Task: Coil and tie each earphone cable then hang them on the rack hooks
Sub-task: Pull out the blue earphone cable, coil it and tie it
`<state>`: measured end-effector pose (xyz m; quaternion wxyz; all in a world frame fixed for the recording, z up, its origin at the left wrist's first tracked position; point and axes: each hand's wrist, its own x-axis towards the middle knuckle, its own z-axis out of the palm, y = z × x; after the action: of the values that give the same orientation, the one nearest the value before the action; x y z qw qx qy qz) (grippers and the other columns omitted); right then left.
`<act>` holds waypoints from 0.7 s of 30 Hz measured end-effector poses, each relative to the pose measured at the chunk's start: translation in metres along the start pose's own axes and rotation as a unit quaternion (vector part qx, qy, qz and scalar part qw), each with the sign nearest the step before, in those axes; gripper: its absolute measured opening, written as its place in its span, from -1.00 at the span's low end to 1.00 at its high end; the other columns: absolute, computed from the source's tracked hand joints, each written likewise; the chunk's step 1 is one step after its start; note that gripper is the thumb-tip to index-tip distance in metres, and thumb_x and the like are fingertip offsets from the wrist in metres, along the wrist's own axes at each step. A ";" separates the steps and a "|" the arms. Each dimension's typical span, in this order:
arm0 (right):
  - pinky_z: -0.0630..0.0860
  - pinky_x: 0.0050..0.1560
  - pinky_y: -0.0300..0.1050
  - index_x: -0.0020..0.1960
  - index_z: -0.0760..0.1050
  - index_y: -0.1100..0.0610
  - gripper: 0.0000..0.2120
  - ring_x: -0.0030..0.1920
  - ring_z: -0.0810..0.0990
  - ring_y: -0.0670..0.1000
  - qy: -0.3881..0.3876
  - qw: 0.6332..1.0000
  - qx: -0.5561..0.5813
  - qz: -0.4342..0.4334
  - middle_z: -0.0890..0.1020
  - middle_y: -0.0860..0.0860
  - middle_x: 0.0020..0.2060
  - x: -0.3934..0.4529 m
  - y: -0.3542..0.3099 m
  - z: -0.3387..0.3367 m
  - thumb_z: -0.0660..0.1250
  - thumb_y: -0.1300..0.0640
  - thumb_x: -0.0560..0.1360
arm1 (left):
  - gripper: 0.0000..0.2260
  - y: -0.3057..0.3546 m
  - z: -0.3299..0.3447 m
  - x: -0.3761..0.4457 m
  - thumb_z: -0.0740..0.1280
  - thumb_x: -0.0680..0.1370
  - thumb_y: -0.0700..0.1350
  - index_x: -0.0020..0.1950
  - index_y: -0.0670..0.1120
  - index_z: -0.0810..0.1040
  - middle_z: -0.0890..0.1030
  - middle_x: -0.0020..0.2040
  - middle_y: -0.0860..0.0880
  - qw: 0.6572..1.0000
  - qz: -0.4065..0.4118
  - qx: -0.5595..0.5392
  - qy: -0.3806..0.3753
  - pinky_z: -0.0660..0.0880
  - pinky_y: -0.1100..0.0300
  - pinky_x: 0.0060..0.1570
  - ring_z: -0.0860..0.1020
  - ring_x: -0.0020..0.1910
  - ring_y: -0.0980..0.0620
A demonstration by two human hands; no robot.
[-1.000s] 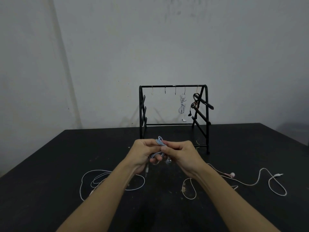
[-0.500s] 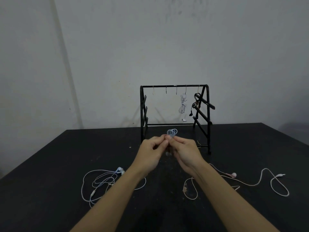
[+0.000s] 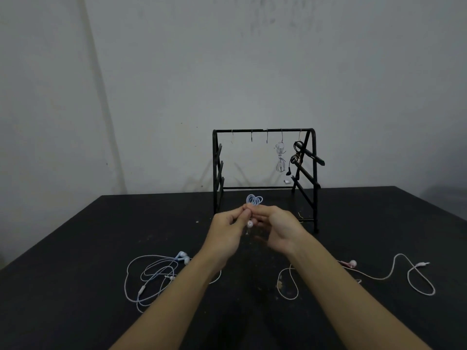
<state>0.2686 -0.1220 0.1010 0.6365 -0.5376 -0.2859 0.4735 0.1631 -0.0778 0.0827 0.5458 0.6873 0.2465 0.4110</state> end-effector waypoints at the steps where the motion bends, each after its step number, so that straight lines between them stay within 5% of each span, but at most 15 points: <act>1: 0.37 -0.15 -0.11 -0.21 0.60 0.14 -0.93 -0.31 0.48 -0.04 -0.002 1.000 -0.026 0.002 0.55 0.00 -0.41 0.000 -0.002 -0.001 0.37 0.19 0.44 | -0.77 0.000 -0.004 0.001 0.21 0.60 -0.14 -0.13 0.01 0.64 0.65 -0.26 0.02 1.000 -0.010 0.015 -0.015 0.45 0.25 -0.09 0.56 -0.18 0.07; 6: 0.36 -0.12 -0.13 -0.18 0.62 0.23 -0.95 -0.33 0.51 -0.04 0.013 0.994 -0.088 -0.056 0.59 0.03 -0.38 0.000 -0.005 0.002 0.40 0.24 0.40 | -0.73 0.012 -0.021 0.005 0.16 0.61 -0.18 -0.17 -0.23 0.57 0.54 -0.31 -0.05 0.991 -0.050 0.075 -0.103 0.39 0.29 -0.10 0.46 -0.26 0.10; 9: 0.45 -0.30 -0.30 -0.19 0.60 0.25 -0.93 -0.39 0.52 -0.08 -0.011 0.991 -0.088 -0.104 0.56 0.05 -0.41 -0.002 -0.002 0.004 0.39 0.25 0.43 | -0.76 0.012 -0.028 0.004 0.14 0.62 -0.13 -0.16 -0.12 0.53 0.51 -0.35 0.00 0.987 -0.076 0.049 -0.135 0.30 0.20 -0.28 0.39 -0.32 0.06; 14: 0.53 -0.18 -0.13 -0.09 0.66 0.10 -0.86 -0.20 0.63 -0.01 -0.081 0.988 -0.065 -0.114 0.67 0.02 -0.27 -0.006 0.008 0.008 0.33 0.10 0.50 | -0.76 0.006 -0.025 0.002 0.07 0.63 -0.18 -0.07 -0.19 0.51 0.56 -0.26 -0.06 0.972 -0.090 -0.213 -0.033 0.41 0.21 -0.17 0.51 -0.23 0.04; 17: 0.50 -0.25 -0.21 -0.09 0.68 0.03 -0.90 -0.25 0.61 -0.06 -0.077 0.982 -0.105 -0.138 0.69 0.03 -0.25 -0.009 0.016 0.012 0.38 0.08 0.47 | -0.77 0.002 -0.022 0.001 0.07 0.63 -0.19 -0.06 -0.20 0.49 0.53 -0.21 -0.10 0.972 -0.082 -0.220 -0.004 0.41 0.18 -0.09 0.48 -0.18 0.03; 21: 0.49 -0.33 -0.31 0.00 0.65 0.15 -0.85 -0.32 0.63 -0.13 -0.051 0.975 -0.127 -0.175 0.70 0.05 -0.27 -0.010 0.016 0.014 0.43 0.16 0.43 | -0.77 0.005 -0.017 -0.001 0.08 0.63 -0.20 -0.13 -0.14 0.48 0.51 -0.24 -0.08 0.972 -0.084 -0.217 0.025 0.42 0.20 -0.27 0.47 -0.27 0.05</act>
<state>0.2476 -0.1258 0.0911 0.6208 -0.5305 -0.4653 0.3417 0.1478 -0.0708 0.0887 0.7080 0.5186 0.2217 0.4251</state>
